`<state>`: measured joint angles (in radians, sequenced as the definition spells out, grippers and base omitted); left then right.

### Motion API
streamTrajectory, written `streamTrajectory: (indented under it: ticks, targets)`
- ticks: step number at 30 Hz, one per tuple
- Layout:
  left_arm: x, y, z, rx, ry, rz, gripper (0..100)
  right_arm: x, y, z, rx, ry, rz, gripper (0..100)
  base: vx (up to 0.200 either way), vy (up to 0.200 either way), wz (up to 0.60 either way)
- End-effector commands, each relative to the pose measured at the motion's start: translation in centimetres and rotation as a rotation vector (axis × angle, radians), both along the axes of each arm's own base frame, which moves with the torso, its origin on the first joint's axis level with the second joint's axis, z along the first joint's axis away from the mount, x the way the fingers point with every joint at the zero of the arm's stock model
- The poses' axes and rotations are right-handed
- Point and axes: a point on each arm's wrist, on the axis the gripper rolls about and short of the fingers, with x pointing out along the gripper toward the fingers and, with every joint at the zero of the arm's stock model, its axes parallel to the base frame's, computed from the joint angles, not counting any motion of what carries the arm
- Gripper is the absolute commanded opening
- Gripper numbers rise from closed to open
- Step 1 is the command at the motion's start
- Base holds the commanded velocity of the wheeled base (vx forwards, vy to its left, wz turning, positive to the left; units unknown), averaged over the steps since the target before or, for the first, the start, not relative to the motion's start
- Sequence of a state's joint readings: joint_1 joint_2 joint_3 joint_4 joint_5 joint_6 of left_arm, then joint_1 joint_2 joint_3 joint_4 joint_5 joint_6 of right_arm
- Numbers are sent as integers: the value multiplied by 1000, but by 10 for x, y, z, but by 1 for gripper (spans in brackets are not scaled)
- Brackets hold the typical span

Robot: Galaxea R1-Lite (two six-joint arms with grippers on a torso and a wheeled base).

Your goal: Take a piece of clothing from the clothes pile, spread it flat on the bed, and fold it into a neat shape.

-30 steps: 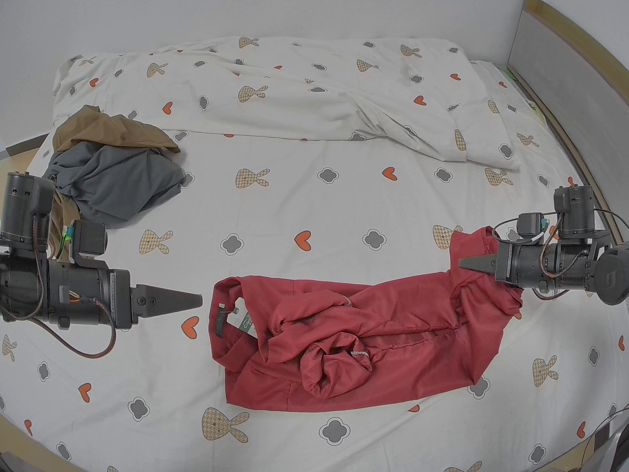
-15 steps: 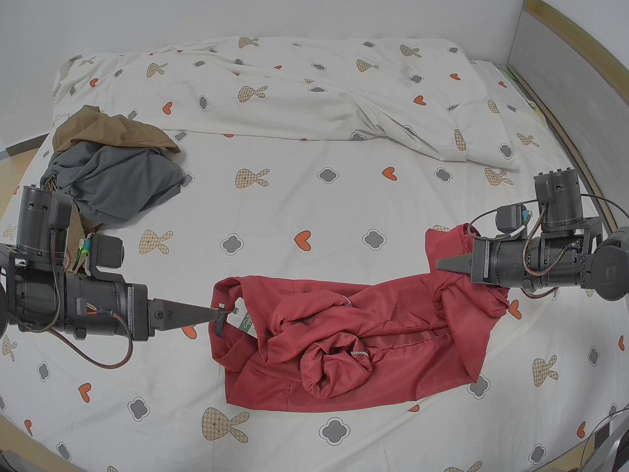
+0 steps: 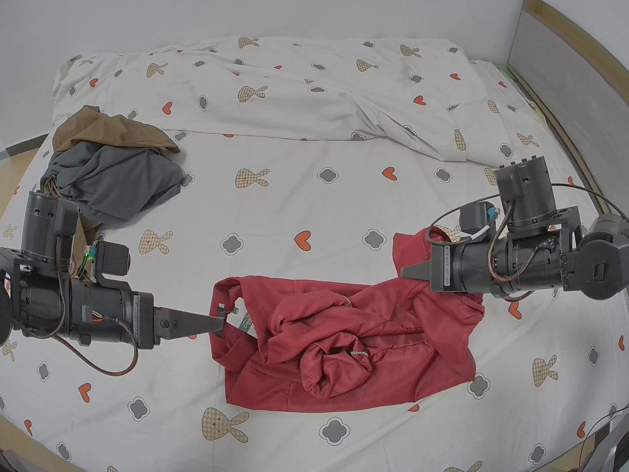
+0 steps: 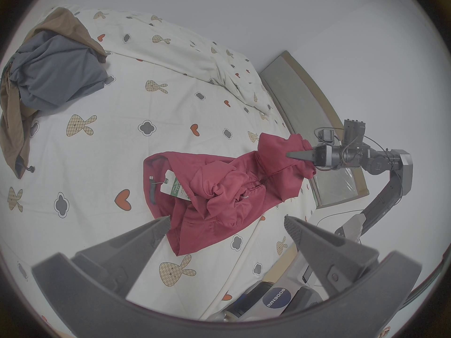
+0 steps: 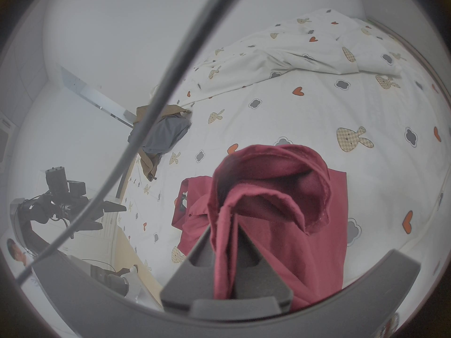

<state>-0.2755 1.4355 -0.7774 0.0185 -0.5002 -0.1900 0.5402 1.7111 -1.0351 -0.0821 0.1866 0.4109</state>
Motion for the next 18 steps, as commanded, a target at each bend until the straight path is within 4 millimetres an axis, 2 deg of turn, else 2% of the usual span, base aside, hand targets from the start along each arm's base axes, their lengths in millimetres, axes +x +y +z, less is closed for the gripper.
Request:
streamTrajectory:
  ticks: [1, 9, 18]
  targets:
    - [-1, 0, -1, 1, 3, -2, 100, 6, 28, -4, -25, 11, 34, 0, 0, 0, 0]
    - [-1, 0, 0, -1, 1, -1, 100, 4, 59, 1, 17, 33, 15, 0, 0, 0, 0]
    - [0, 0, 0, 0, 2, -1, 100, -3, 90, -7, -7, 58, 62, 0, 0, 0, 0]
